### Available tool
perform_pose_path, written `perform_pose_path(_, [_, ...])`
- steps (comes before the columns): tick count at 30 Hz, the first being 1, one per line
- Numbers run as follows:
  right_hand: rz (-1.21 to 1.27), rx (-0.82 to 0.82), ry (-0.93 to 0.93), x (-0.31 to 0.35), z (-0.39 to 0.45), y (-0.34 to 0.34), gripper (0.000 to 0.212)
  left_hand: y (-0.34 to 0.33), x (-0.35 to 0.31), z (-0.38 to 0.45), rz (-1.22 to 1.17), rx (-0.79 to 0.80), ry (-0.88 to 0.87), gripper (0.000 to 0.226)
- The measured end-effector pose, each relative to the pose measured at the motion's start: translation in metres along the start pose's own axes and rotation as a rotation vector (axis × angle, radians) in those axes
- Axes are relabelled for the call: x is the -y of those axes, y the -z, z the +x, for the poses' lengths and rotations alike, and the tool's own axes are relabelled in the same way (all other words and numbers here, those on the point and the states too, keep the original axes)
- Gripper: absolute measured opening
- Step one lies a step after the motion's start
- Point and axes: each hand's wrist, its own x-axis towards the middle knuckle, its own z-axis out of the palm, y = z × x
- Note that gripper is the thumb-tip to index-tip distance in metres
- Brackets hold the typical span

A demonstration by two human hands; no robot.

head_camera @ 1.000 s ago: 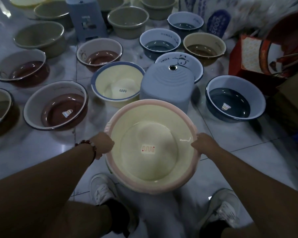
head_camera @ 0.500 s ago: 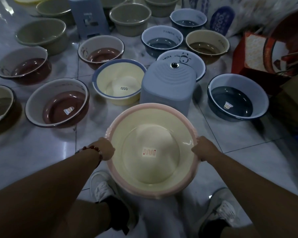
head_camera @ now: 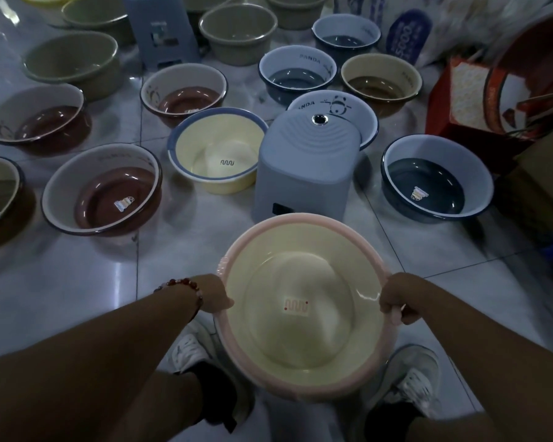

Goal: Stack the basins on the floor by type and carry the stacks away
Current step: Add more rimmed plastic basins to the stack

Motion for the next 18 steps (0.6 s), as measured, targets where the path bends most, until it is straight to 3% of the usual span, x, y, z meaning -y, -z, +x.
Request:
perform_pose_path(3, [0.055, -0.09, 0.167, -0.003, 0.007, -0.01, 0.055, -0.004, -0.001, 0.006, 0.014, -0.011, 0.011, 0.048])
perform_pose_path(6, [0.196, -0.138, 0.285, -0.003, 0.02, -0.022, 0.061, -0.005, -0.001, 0.013, -0.054, -0.126, 0.026, 0.045])
perform_pose_path(9, [0.075, -0.213, 0.366, -0.004, 0.028, -0.03, 0.058, -0.011, 0.004, 0.019, 0.025, -0.192, 0.005, 0.033])
perform_pose_path(18, [-0.007, -0.201, 0.399, 0.003, 0.03, -0.019, 0.054, -0.008, 0.01, 0.017, 0.21, -0.198, -0.008, 0.031])
